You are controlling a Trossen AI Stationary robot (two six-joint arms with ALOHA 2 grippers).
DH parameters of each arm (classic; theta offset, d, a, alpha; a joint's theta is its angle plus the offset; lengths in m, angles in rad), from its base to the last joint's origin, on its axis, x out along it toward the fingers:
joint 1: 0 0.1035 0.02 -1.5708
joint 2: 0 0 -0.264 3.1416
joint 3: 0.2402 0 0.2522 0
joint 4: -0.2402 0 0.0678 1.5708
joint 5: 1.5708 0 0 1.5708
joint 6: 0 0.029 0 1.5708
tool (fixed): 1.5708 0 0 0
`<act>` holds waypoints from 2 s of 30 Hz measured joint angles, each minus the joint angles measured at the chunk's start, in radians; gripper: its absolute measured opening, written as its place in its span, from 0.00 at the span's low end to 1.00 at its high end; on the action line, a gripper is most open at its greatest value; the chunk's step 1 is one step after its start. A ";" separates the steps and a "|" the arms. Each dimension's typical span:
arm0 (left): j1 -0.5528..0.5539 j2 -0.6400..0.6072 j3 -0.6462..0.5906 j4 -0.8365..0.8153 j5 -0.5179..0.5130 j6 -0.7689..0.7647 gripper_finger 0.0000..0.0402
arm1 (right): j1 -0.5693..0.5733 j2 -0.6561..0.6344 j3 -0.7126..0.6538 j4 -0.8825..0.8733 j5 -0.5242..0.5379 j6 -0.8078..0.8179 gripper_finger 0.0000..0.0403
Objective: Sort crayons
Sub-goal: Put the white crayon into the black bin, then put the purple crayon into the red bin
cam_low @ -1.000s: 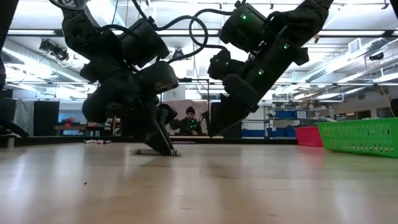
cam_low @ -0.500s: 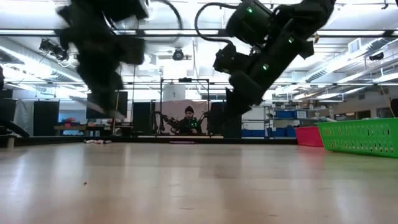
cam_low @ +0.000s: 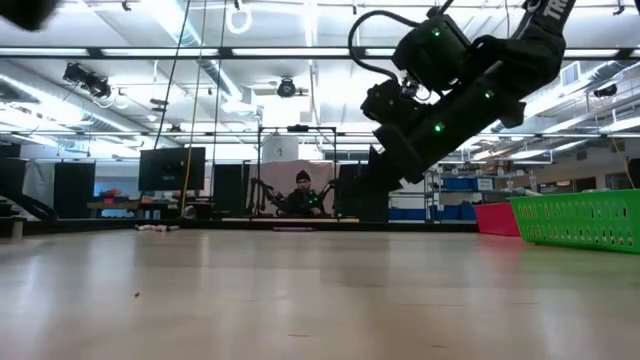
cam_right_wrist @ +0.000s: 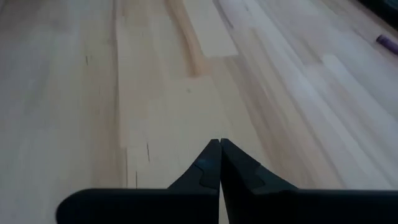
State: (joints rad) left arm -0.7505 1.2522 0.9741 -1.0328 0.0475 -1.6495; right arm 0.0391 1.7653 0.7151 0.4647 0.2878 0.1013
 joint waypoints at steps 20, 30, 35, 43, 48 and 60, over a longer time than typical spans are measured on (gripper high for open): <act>-0.157 0.162 0.000 -0.156 0.027 -0.709 0.07 | 0.059 0.000 0.000 0.035 -0.001 0.053 0.03; -0.069 0.284 0.000 -0.082 0.167 -0.606 0.08 | 0.076 0.000 0.000 0.034 0.001 0.033 0.03; -0.036 0.314 0.000 -0.070 0.167 -0.541 0.12 | 0.076 0.000 0.000 0.035 0.007 0.030 0.03; -0.032 0.326 0.000 -0.076 0.169 -0.484 0.22 | 0.076 0.000 0.000 0.035 0.008 0.027 0.03; -0.024 0.322 0.002 -0.080 0.184 -0.398 0.33 | 0.076 0.000 0.000 0.036 0.009 0.027 0.03; 0.187 0.182 0.172 -0.505 -0.242 -0.170 0.41 | 0.076 0.000 0.000 0.158 0.008 0.000 0.03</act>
State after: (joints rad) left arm -0.5637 1.4338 1.1461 -1.5381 -0.1946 -1.8199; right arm 0.1150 1.7649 0.7147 0.6231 0.2958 0.1017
